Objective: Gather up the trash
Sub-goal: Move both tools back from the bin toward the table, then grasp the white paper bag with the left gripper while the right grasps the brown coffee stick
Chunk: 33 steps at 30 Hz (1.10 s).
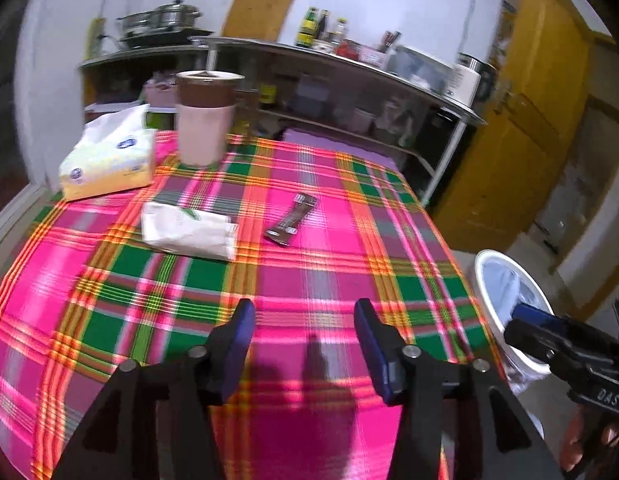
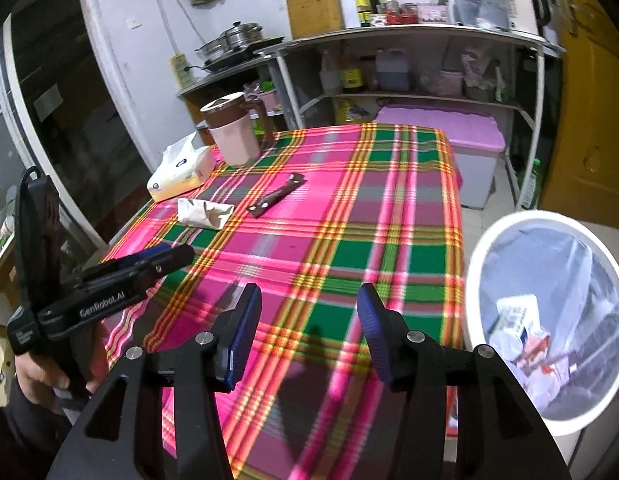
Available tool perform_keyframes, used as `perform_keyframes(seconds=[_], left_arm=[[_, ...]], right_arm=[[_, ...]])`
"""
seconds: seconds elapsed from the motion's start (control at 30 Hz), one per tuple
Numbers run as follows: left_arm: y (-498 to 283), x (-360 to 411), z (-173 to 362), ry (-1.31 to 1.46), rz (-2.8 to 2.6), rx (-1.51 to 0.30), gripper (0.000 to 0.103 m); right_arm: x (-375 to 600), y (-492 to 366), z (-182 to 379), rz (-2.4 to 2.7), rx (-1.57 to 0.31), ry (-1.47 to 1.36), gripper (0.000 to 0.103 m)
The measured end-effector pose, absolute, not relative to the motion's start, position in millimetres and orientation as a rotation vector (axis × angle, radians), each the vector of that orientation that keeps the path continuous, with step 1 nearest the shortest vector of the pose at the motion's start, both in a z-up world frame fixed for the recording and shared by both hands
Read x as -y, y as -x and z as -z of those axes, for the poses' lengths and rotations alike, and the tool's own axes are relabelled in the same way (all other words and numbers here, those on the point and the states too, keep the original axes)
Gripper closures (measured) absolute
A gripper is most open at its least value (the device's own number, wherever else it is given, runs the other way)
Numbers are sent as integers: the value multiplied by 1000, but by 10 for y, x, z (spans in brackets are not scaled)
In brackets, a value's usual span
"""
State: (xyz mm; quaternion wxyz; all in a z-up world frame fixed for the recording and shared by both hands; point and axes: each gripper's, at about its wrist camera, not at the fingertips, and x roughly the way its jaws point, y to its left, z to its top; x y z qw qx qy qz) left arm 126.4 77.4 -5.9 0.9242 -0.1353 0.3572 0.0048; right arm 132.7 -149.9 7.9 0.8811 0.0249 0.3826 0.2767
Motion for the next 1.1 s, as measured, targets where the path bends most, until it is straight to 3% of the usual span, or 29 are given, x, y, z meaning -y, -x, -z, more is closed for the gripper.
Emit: perform_keyframes(seconds=[0.3, 0.67, 1.1], left_arm=[[-1540, -1139, 190, 307, -123, -738, 42], [-2033, -1338, 466, 265, -283, -791, 41], [-1560, -1816, 486, 368, -390, -769, 41]], right_arm=[[1315, -1503, -20, -600, -812, -34, 52], [1250, -1757, 155, -601, -867, -36, 52], [1121, -1842, 212, -622, -881, -30, 52]])
